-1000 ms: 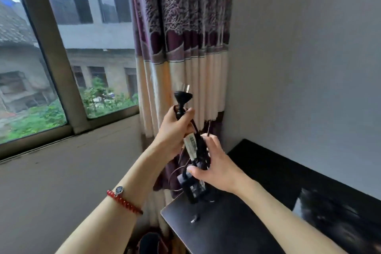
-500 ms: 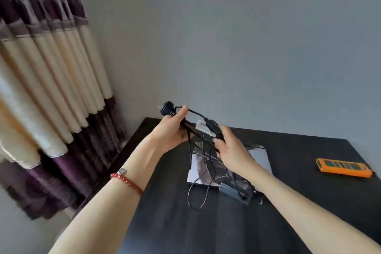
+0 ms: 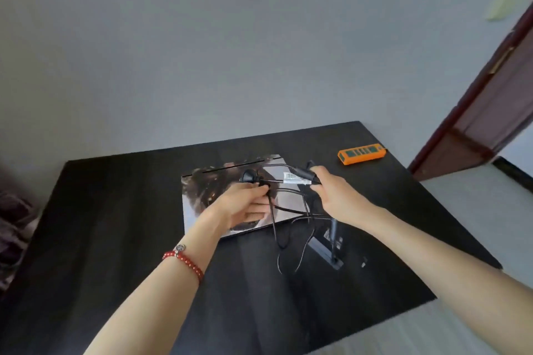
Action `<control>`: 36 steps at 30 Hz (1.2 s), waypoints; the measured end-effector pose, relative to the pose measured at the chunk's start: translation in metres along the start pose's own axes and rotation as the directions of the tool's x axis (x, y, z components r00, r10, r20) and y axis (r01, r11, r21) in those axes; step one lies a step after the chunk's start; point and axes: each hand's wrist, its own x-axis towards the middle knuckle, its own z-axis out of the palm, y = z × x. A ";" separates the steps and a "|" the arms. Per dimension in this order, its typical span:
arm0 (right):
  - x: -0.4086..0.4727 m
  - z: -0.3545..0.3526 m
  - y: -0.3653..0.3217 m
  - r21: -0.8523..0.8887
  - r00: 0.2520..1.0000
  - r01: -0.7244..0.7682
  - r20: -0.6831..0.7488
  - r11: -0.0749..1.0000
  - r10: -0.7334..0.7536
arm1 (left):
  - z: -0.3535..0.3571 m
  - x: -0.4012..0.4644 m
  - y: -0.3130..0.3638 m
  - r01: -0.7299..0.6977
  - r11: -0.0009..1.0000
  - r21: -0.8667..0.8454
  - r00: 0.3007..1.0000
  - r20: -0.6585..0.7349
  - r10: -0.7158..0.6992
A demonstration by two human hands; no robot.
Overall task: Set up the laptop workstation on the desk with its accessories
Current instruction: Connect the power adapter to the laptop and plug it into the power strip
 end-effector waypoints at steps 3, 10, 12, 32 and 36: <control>-0.001 -0.006 0.021 -0.086 0.997 -0.065 -0.038 0.994 0.062 | 0.008 0.019 -0.013 0.002 0.977 0.213 0.996 -0.085 0.017; 0.005 0.000 0.073 -0.249 0.990 -0.054 0.116 0.967 0.085 | 0.009 0.057 -0.041 -0.063 0.867 0.494 0.956 -0.218 0.194; 0.004 0.008 0.084 -0.288 0.982 0.056 0.188 0.956 -0.001 | 0.012 0.058 -0.048 -0.076 0.829 0.553 0.931 -0.258 0.258; 0.008 0.116 0.151 0.028 0.775 0.625 0.090 0.780 -0.625 | 0.062 0.081 -0.106 0.041 0.822 0.569 0.744 -0.566 0.355; -0.004 0.119 0.185 0.050 0.817 0.574 0.028 0.817 -0.576 | 0.075 0.083 -0.116 0.158 0.710 0.686 0.733 -0.564 0.381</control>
